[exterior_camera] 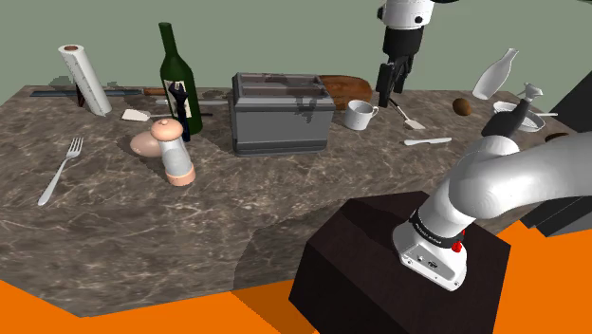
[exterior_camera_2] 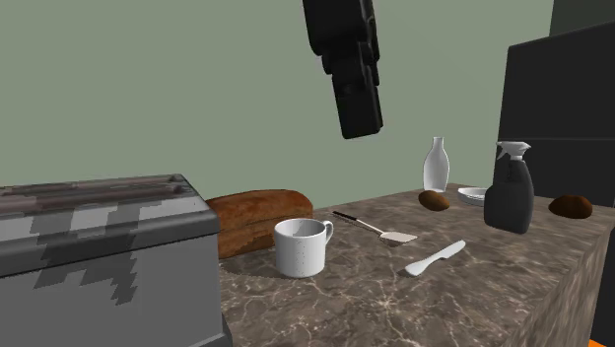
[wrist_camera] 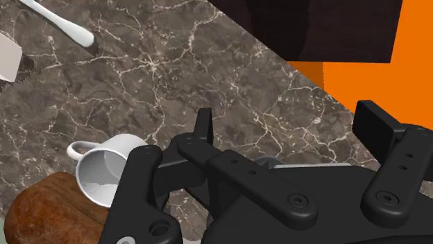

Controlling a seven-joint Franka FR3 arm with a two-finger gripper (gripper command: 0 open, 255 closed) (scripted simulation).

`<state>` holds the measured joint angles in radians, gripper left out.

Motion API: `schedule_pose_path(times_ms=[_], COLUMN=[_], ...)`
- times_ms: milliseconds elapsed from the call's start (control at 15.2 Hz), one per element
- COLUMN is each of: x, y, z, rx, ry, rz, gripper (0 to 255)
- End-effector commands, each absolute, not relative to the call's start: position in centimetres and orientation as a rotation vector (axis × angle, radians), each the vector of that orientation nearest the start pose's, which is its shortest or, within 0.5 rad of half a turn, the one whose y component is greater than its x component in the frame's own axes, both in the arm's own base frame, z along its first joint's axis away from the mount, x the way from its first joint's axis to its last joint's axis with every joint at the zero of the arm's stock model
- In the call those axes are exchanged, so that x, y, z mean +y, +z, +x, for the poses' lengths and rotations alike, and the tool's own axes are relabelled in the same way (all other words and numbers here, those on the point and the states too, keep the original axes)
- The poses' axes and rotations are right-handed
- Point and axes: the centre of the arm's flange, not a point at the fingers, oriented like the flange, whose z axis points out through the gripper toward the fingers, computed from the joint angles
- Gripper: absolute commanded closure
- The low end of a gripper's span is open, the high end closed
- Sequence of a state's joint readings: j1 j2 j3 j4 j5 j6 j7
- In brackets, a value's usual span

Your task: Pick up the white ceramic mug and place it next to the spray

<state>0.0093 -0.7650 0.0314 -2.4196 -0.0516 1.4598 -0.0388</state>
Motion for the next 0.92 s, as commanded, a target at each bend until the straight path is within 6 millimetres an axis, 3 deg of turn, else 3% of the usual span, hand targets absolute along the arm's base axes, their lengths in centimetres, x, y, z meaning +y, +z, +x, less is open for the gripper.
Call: schedule_pose_path(times_ms=[0,858], x=[0.8,-9.5], y=[54.6,44.6], z=[29.6,38.5], rx=[-0.109,-0.154], ry=[0.313,0.296], rz=[-3.197,-3.207], gripper=[0,0])
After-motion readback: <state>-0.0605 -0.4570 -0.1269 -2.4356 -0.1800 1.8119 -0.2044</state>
